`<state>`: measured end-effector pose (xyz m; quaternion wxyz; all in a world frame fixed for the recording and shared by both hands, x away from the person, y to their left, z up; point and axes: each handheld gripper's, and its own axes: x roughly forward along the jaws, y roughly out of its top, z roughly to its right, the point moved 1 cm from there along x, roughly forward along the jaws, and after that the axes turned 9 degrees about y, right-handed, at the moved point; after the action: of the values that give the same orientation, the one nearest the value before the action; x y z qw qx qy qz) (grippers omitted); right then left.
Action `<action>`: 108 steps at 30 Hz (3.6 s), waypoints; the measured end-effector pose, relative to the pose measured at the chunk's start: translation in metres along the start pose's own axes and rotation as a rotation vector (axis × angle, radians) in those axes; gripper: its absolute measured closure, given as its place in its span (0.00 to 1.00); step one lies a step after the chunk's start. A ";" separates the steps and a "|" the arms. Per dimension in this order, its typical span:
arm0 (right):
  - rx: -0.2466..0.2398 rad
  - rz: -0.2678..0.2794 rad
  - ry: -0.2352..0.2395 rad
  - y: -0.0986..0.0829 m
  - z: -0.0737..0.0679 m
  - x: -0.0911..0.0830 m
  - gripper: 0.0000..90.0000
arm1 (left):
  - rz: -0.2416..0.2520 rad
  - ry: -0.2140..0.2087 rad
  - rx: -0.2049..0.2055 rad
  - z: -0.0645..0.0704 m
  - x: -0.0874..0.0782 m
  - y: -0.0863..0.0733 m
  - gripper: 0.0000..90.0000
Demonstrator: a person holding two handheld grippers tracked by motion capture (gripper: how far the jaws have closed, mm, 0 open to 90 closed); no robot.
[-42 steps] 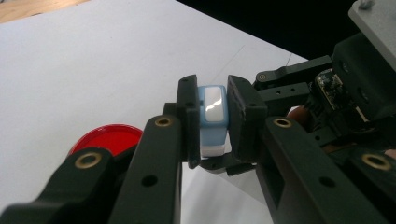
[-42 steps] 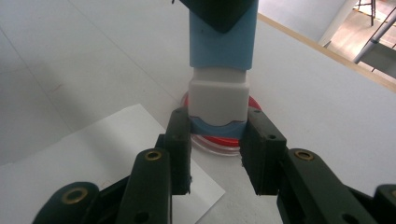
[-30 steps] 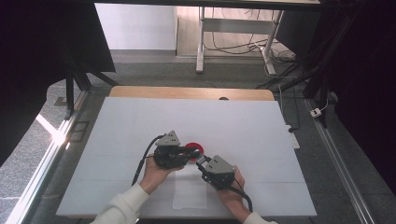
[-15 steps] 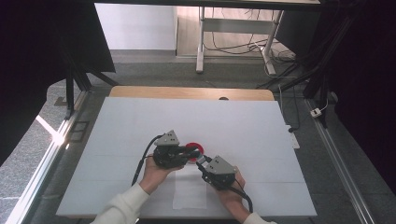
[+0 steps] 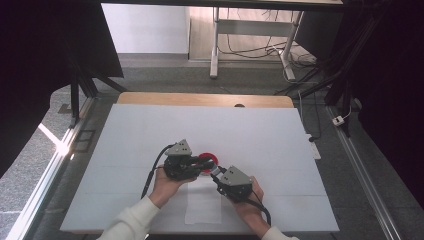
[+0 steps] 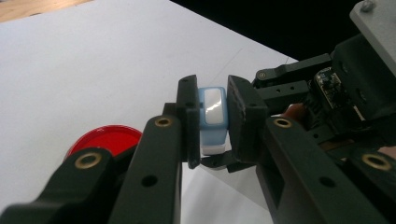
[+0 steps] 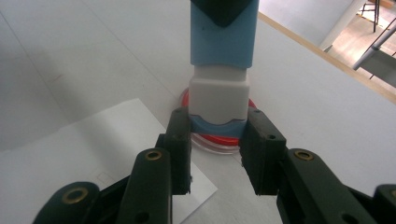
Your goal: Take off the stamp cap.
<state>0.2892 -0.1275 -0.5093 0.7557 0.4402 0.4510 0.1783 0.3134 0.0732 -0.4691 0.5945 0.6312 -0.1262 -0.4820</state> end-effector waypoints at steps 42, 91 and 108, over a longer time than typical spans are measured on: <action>-0.016 0.047 -0.043 -0.003 -0.006 -0.001 0.72 | -0.036 0.005 0.007 0.007 0.009 -0.004 0.85; 0.098 0.053 0.050 -0.019 0.018 -0.016 0.72 | 0.021 -0.003 -0.053 -0.013 -0.019 -0.001 0.84; 0.140 0.046 0.069 -0.042 0.038 -0.045 0.72 | 0.006 0.007 -0.034 -0.013 -0.018 -0.002 0.84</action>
<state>0.2916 -0.1997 -0.5127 0.7026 0.4959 0.4780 0.1788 0.3133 0.0945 -0.4649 0.6070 0.6222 -0.1176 -0.4803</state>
